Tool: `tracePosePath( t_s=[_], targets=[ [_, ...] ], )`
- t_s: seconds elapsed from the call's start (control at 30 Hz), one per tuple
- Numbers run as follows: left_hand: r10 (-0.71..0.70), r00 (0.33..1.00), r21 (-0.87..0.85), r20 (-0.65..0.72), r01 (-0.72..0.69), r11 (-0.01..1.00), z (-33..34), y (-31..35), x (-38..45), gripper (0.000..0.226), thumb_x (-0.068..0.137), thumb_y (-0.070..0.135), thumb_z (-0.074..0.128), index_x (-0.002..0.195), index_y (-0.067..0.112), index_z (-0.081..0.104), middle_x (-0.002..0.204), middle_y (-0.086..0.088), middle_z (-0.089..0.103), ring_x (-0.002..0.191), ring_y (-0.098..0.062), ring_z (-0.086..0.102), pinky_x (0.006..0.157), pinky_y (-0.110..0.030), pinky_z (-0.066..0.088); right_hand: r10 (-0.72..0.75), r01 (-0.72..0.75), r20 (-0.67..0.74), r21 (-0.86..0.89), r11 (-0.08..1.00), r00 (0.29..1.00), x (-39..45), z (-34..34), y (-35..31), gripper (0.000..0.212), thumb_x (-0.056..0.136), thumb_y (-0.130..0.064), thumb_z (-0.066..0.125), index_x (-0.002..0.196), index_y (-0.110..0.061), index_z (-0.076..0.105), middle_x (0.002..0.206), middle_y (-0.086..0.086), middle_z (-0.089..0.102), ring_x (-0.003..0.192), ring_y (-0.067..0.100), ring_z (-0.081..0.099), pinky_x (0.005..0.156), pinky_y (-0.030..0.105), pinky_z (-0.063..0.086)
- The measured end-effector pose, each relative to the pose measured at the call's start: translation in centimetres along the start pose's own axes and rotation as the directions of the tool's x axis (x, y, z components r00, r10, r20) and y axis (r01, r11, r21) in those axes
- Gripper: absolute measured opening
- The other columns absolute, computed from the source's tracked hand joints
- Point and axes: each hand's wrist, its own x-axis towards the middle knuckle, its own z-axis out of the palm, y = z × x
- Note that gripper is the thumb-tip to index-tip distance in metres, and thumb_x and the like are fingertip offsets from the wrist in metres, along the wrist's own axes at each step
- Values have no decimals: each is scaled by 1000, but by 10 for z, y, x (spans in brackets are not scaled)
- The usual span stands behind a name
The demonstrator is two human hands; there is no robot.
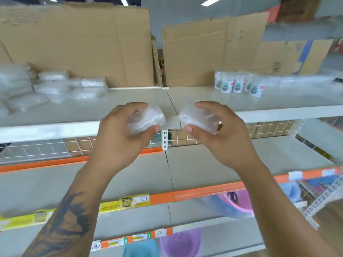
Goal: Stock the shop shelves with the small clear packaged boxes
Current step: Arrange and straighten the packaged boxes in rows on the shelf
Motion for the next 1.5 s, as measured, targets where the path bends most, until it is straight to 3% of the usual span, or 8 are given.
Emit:
tracePosePath(
  t_s=[0.2,0.4,0.6,0.87,1.13,1.27,1.37,1.5],
  targets=[
    [-27,998,-19,57,28,999,61,53,-29,49,80,40,82,125,35,66,116,11,64,94,22,50,81,2,33,66,-61,-122,51,997,990,-37,-50,47,52,78,-36,87,125,-36,65,117,-12,62,105,0,60,89,23,50],
    [22,998,-32,65,-20,999,109,88,-21,49,81,38,82,127,33,66,116,12,63,97,9,53,85,0,34,101,-95,-178,45,994,979,-43,-89,86,50,80,-38,84,125,-39,63,118,-16,60,103,-10,55,82,5,39],
    [102,991,-104,84,-93,990,170,110,15,50,83,35,84,130,32,64,120,10,63,107,-1,56,90,-3,36,106,-118,-208,-43,992,972,-21,-126,131,52,80,-39,84,126,-40,61,122,-16,61,107,-10,54,84,6,41],
    [130,987,-114,94,-119,986,245,133,84,54,79,53,71,130,39,61,116,11,62,107,-14,62,94,-41,53,17,-70,-222,-232,970,975,61,-183,174,52,81,-40,83,129,-35,61,120,-13,60,104,-7,55,88,7,41],
    [78,985,-4,151,-78,997,286,143,126,51,82,55,74,130,42,61,121,16,63,109,-13,60,94,-44,53,30,-72,-139,-304,950,990,118,-216,216,53,81,-44,82,128,-34,60,119,-11,61,108,-5,55,88,3,37],
    [66,985,25,162,-71,997,298,156,138,53,78,62,66,128,46,59,119,18,63,108,-13,61,94,-45,53,118,-118,-22,-324,939,993,139,-233,234,51,79,-48,82,122,-37,57,118,-13,62,106,-1,55,83,3,37],
    [22,988,37,154,-28,999,307,167,142,56,75,64,65,128,48,59,121,20,63,110,-10,59,96,-45,52,199,-166,74,-314,935,977,155,-251,249,46,78,-49,82,114,-40,54,114,-21,59,98,-13,50,74,2,35],
    [-11,993,64,114,3,998,321,180,144,52,80,62,74,129,47,60,120,20,64,109,-8,59,94,-37,49,269,-176,200,-389,904,942,179,-278,272,46,80,-49,80,108,-32,49,111,-21,55,97,-1,50,71,10,34]
  ],
)
